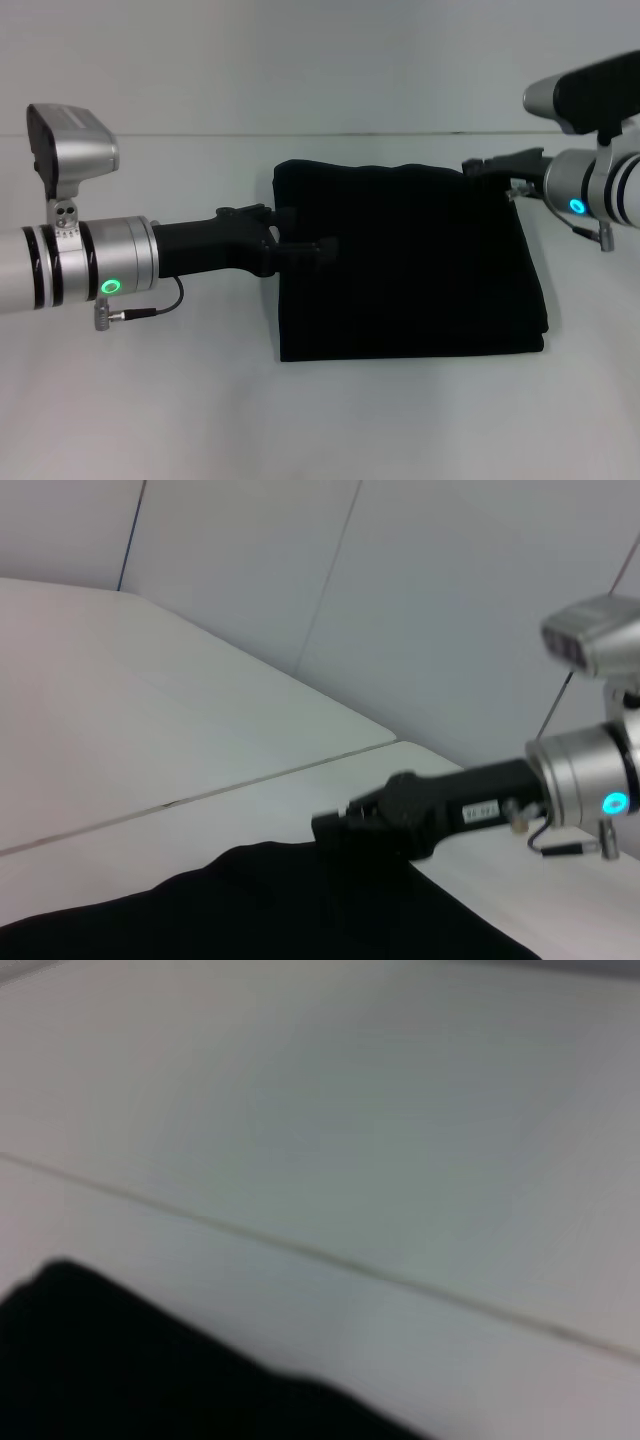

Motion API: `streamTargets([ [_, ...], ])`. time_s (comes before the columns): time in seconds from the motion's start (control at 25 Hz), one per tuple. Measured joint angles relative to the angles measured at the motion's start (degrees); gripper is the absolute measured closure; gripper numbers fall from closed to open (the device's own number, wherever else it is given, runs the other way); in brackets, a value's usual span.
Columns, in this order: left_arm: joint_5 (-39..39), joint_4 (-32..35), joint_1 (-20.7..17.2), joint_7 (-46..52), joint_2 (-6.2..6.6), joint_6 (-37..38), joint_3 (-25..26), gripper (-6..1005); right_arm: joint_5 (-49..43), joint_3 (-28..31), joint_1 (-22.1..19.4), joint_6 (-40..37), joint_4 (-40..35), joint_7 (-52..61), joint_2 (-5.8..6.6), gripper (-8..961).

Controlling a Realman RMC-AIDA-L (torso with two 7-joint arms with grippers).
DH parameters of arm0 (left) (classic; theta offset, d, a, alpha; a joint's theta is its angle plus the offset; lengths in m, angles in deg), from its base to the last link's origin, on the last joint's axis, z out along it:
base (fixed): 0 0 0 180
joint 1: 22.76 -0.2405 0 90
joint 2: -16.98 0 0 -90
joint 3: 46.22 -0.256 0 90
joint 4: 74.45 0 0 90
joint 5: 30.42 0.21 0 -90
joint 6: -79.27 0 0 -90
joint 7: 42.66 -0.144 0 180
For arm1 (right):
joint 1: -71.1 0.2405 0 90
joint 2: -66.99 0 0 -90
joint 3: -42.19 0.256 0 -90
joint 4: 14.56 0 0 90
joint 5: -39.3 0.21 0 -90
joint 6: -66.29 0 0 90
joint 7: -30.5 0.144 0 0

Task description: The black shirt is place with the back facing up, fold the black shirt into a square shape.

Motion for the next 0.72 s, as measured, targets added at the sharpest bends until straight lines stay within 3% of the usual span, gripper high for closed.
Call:
streamTargets([
  [0.2, -0.3, 0.0, 0.0, 0.0, 0.00, -0.1, 0.0, 80, 0.3, 0.9, -1.2, -8.1, -3.0, 1.0, 0.77, 943],
  [0.36, -0.4, 0.0, 0.0, 0.1, 0.00, -0.2, 0.0, 80, 0.3, 0.9, -1.7, -10.5, -2.7, 1.5, 1.05, 943],
  [0.72, -0.2, -0.4, 0.3, 2.7, 0.01, -2.8, -0.2, 80, 0.1, 0.8, -4.6, -6.9, -2.4, 1.0, 0.26, 943],
])
